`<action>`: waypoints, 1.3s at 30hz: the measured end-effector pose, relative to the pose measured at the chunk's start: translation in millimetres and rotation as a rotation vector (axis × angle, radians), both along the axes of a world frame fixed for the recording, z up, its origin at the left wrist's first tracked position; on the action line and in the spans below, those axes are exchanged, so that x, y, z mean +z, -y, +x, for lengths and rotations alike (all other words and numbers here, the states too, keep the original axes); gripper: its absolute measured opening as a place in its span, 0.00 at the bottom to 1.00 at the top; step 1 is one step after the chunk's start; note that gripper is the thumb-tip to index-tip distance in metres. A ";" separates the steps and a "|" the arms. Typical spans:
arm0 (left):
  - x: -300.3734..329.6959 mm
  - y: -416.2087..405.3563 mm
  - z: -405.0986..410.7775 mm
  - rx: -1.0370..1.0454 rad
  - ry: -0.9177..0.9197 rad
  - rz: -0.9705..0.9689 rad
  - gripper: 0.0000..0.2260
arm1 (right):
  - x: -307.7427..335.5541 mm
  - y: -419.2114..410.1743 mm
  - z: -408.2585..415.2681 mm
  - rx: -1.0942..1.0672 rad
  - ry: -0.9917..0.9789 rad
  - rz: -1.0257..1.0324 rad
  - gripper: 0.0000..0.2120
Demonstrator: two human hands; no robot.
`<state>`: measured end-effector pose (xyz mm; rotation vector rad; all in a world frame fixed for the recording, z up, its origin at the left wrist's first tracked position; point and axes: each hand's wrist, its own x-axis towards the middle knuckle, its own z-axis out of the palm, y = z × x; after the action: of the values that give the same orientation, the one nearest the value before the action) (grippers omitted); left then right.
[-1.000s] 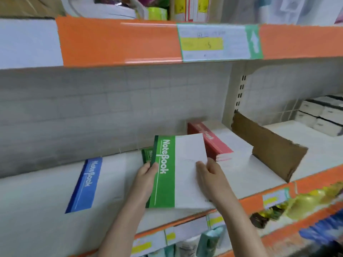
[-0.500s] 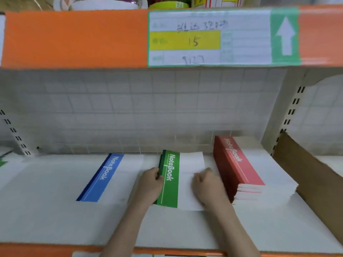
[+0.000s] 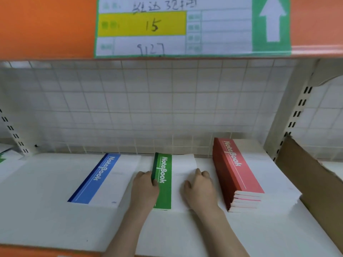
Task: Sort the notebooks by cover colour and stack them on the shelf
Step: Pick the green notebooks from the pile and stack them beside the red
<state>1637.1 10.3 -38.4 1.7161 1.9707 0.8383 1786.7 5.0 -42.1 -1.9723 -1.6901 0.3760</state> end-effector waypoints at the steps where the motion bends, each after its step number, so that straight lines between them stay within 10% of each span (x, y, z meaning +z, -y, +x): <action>1: -1.2 -0.4 -0.9 0.002 -0.014 0.010 0.09 | -0.6 0.3 0.2 0.008 -0.001 0.005 0.15; 9: -6.7 -4.0 -5.3 -0.023 -0.068 0.075 0.10 | -6.4 4.7 2.7 0.033 -0.030 0.021 0.21; 17: -12.0 -5.0 -8.6 -0.008 0.004 0.135 0.11 | -6.9 20.8 2.4 0.241 0.175 -0.182 0.60; 39: -13.8 -1.7 -9.0 -0.018 0.014 0.202 0.11 | -1.7 21.8 7.9 0.242 0.064 -0.161 0.55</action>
<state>1628.1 12.0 -52.1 1.8299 1.9134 1.0723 1794.6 -16.8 -43.8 -1.9110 -2.0030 0.5565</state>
